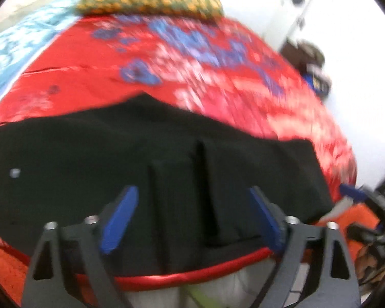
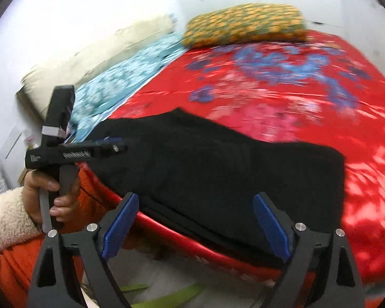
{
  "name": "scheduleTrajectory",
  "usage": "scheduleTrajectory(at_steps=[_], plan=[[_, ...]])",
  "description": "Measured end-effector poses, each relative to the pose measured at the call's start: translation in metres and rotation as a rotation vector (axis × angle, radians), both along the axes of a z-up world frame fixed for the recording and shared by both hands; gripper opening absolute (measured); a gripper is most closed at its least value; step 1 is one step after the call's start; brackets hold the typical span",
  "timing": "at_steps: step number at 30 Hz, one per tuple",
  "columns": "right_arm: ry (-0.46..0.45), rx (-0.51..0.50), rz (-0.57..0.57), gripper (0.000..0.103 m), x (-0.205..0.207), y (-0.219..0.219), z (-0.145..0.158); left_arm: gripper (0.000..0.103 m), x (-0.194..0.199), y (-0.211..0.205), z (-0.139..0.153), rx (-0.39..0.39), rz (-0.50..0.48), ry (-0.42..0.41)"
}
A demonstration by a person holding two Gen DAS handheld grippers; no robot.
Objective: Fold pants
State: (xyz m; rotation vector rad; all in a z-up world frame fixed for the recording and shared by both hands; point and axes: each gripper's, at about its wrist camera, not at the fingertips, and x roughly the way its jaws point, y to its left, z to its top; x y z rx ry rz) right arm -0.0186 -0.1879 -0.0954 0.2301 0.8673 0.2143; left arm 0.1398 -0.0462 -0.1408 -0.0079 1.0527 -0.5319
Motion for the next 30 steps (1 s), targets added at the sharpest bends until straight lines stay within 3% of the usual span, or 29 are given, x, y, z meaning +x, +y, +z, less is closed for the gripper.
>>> scheduleTrajectory(at_steps=[3,4,5,8,10,12,16,18,21,24,27,29,30], plan=[[-0.027,-0.003,-0.074,0.091,-0.015,-0.016,0.001,0.071,-0.001,-0.03,-0.025,0.1,-0.042,0.055],[-0.033,0.001,-0.097,0.091,-0.016,-0.02,0.002,0.044,-0.002,-0.036,-0.034,0.134,-0.051,0.065],[-0.043,0.003,-0.117,0.091,-0.019,-0.027,0.004,0.011,-0.004,-0.04,-0.04,0.163,-0.059,0.068],[-0.08,-0.039,-0.185,0.091,-0.022,-0.036,0.011,0.004,-0.011,-0.034,-0.026,0.151,-0.057,0.031],[-0.092,-0.091,-0.212,0.091,-0.027,-0.043,0.012,0.004,-0.018,-0.021,-0.007,0.135,-0.067,-0.018],[-0.087,-0.146,-0.222,0.091,-0.026,-0.043,0.009,0.004,-0.02,-0.011,-0.002,0.17,-0.076,-0.05],[-0.049,-0.181,-0.208,0.091,-0.011,-0.041,-0.003,0.007,-0.013,-0.001,-0.025,0.221,-0.058,0.006],[-0.025,-0.189,-0.171,0.091,0.004,-0.034,-0.014,0.009,-0.012,-0.005,-0.031,0.253,-0.071,-0.006],[0.068,-0.193,-0.101,0.091,0.028,-0.021,-0.044,0.011,-0.017,-0.011,-0.03,0.293,-0.091,-0.036],[0.17,-0.252,-0.075,0.092,0.041,-0.011,-0.072,0.016,-0.014,-0.007,-0.03,0.275,-0.067,-0.019],[0.184,-0.309,-0.062,0.096,0.043,-0.004,-0.079,0.036,-0.016,0.002,-0.021,0.245,-0.025,-0.032],[0.189,-0.316,-0.066,0.099,0.044,-0.002,-0.081,0.074,-0.018,0.009,-0.005,0.185,0.032,-0.097],[0.189,-0.32,-0.067,0.101,0.044,-0.001,-0.082,0.08,-0.02,0.011,0.004,0.154,0.06,-0.131]])
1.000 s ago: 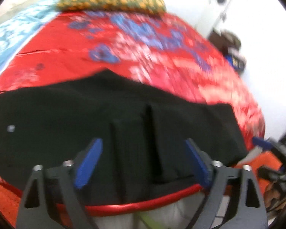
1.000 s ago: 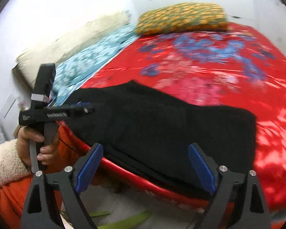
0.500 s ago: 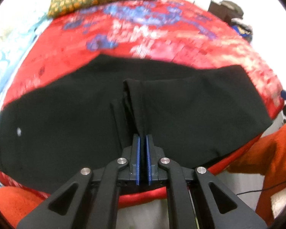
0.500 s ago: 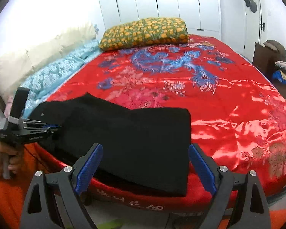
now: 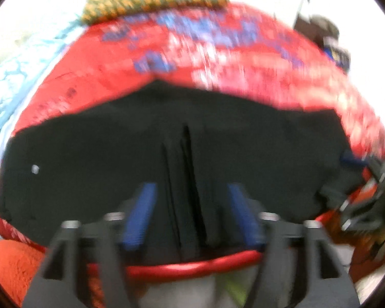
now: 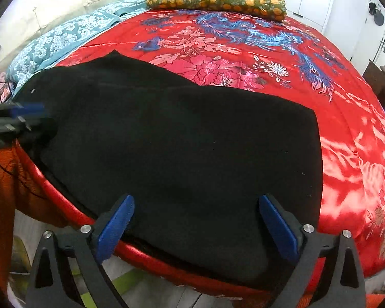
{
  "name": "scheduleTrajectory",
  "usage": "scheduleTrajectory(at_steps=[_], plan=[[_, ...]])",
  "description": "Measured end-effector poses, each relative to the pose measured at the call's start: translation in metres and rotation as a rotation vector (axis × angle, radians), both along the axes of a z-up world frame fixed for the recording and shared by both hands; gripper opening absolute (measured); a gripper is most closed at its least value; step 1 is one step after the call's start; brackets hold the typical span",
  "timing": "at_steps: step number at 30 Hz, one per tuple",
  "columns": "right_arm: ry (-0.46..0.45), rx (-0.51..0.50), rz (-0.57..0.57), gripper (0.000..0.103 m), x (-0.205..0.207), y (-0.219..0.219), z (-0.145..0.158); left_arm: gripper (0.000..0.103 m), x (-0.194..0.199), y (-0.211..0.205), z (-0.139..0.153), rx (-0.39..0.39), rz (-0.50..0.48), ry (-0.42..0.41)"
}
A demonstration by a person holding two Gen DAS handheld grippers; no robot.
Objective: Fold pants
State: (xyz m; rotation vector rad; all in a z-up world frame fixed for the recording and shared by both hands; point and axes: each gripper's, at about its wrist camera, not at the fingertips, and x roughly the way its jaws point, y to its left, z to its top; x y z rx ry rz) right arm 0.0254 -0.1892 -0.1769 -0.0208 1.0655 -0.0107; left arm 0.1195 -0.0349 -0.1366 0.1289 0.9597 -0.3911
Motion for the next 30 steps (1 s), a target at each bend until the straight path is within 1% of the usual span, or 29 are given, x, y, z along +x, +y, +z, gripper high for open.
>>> scheduleTrajectory(at_steps=[1,2,3,5,7,9,10,13,15,18,19,22,25,30], plan=[[0.0,-0.003,0.0,0.102,0.0,0.001,-0.001,0.086,-0.002,0.001,0.006,-0.022,0.014,-0.026],[-0.001,-0.005,-0.001,0.103,0.0,0.001,0.0,0.086,-0.004,-0.002,0.014,-0.053,0.019,-0.058],[-0.003,-0.012,-0.004,0.103,0.0,0.002,-0.001,0.086,-0.004,-0.007,0.018,-0.067,0.008,-0.07],[-0.006,-0.023,-0.008,0.103,0.001,0.004,-0.004,0.09,-0.003,-0.023,0.019,-0.065,-0.033,-0.074],[-0.008,-0.03,-0.009,0.103,0.001,0.006,-0.004,0.09,-0.002,-0.04,0.011,-0.035,-0.074,-0.067],[-0.011,-0.03,-0.009,0.103,0.001,0.005,-0.005,0.09,0.0,-0.055,-0.008,0.03,-0.101,-0.047],[-0.014,-0.031,-0.009,0.103,0.0,0.006,-0.005,0.09,0.001,-0.058,-0.021,0.067,-0.106,-0.027],[-0.026,-0.038,-0.009,0.103,-0.001,0.006,-0.005,0.09,0.003,-0.059,-0.048,0.141,-0.112,0.034],[-0.029,-0.055,-0.007,0.103,-0.002,0.009,-0.006,0.092,0.003,-0.055,-0.051,0.135,-0.123,0.024],[-0.038,-0.077,-0.009,0.103,-0.002,0.012,-0.008,0.098,0.006,-0.053,-0.054,0.147,-0.116,0.037],[-0.041,-0.078,-0.009,0.103,-0.002,0.011,-0.008,0.103,0.008,-0.051,-0.057,0.152,-0.106,0.043],[-0.05,-0.079,-0.006,0.103,-0.003,0.012,-0.008,0.103,0.017,-0.042,-0.063,0.087,-0.08,0.118],[-0.069,-0.084,-0.013,0.103,-0.005,0.012,-0.009,0.103,0.018,-0.043,-0.064,0.093,-0.088,0.119],[-0.067,-0.094,-0.019,0.103,-0.004,0.014,-0.009,0.103,0.018,-0.044,-0.065,0.092,-0.087,0.117]])
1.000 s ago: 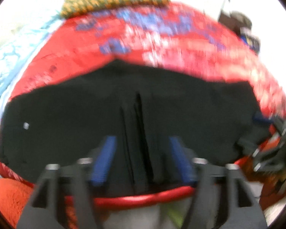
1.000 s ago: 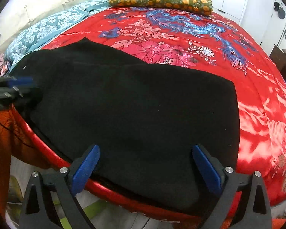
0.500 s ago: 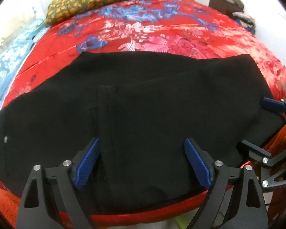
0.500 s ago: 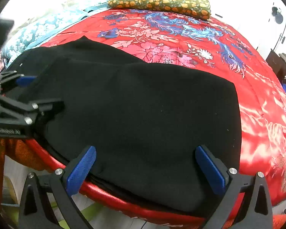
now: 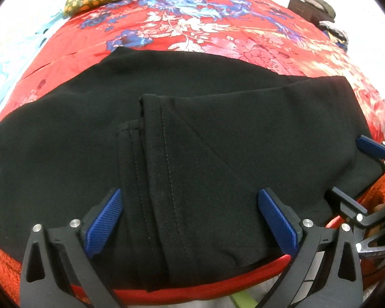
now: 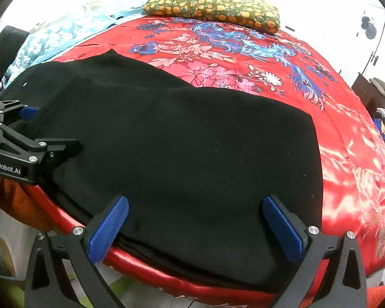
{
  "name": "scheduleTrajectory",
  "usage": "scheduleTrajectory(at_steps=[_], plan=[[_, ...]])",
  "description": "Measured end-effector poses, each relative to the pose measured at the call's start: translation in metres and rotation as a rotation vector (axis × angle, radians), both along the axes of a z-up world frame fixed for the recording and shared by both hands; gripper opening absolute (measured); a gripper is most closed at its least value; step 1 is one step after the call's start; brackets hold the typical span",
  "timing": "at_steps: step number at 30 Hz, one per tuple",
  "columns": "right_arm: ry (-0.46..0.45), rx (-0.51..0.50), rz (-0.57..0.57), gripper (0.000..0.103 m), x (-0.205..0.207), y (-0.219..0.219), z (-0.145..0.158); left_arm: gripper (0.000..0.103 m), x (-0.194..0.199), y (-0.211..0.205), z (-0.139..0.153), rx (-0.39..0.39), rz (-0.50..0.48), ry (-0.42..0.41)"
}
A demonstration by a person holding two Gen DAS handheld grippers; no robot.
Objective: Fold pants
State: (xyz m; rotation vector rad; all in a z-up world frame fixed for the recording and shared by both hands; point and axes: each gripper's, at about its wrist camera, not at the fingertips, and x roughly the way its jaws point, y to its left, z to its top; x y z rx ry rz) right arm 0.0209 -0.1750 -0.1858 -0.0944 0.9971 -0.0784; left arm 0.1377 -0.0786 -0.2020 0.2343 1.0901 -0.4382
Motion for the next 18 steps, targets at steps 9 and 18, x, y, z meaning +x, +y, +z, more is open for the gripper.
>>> scheduleTrajectory(at_steps=[9,18], plan=[[-0.012,-0.015,0.005,0.103,-0.003,0.003,0.001,0.103,-0.001,0.001,0.0,0.0,-0.006,-0.007],[-0.219,-0.094,-0.001,0.103,-0.01,-0.004,0.049,0.103,-0.002,0.001,-0.001,0.0,-0.007,-0.009]])
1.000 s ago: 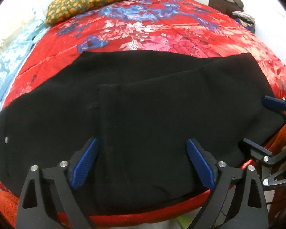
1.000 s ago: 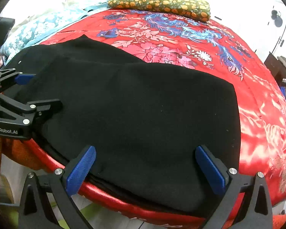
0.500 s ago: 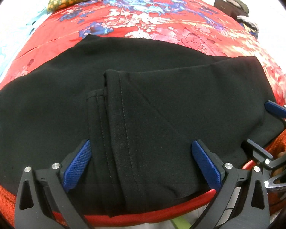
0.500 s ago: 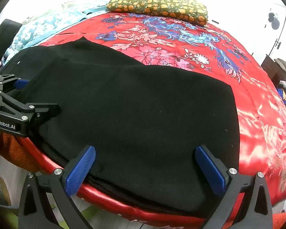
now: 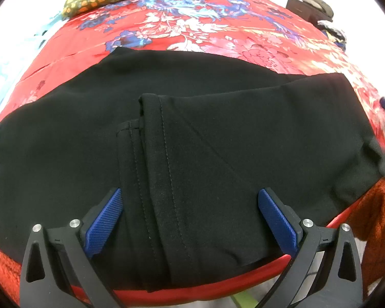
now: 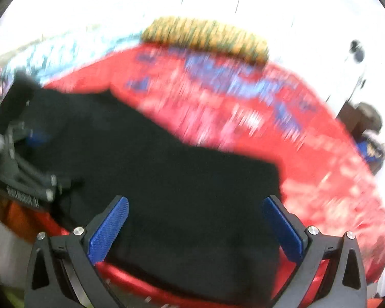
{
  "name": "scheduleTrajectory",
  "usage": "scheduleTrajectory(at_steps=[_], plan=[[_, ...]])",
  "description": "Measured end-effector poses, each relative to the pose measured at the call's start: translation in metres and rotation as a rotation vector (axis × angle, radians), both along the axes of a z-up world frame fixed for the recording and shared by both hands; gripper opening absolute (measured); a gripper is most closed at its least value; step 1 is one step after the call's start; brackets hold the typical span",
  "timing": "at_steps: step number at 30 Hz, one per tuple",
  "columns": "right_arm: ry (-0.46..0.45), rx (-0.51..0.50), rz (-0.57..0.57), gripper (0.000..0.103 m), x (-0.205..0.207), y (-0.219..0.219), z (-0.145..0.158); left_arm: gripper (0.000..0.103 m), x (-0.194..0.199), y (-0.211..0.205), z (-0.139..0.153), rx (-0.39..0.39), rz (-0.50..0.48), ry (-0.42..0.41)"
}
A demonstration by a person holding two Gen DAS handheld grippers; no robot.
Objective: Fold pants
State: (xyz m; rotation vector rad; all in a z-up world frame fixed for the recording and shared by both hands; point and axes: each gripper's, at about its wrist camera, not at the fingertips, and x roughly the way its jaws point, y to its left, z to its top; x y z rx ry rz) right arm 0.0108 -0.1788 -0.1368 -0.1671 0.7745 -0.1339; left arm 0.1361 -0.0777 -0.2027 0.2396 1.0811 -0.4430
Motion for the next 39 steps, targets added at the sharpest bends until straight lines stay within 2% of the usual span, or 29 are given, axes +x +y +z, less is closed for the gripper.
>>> scheduleTrajectory(at_steps=[2,7,10,14,39], plan=[[-0.016,0.0,-0.027,0.103,0.001,-0.008,0.005,0.103,0.0,0.0,0.0,0.001,0.0,-0.001],[0.049,0.076,-0.093,0.103,0.005,-0.025,-0.008,0.103,0.0,0.0,0.0,0.0,0.0,-0.001],[0.08,0.06,-0.061,0.103,0.007,-0.019,-0.015,0.103,0.0,0.0,0.0,0.001,0.0,-0.001],[0.219,0.087,-0.034,0.103,0.012,-0.015,-0.046,0.103,0.0,0.0,0.0,0.004,-0.001,-0.001],[0.264,0.106,-0.046,0.103,0.018,-0.016,-0.052,0.103,0.0,0.0,0.001,-0.008,0.006,0.015]])
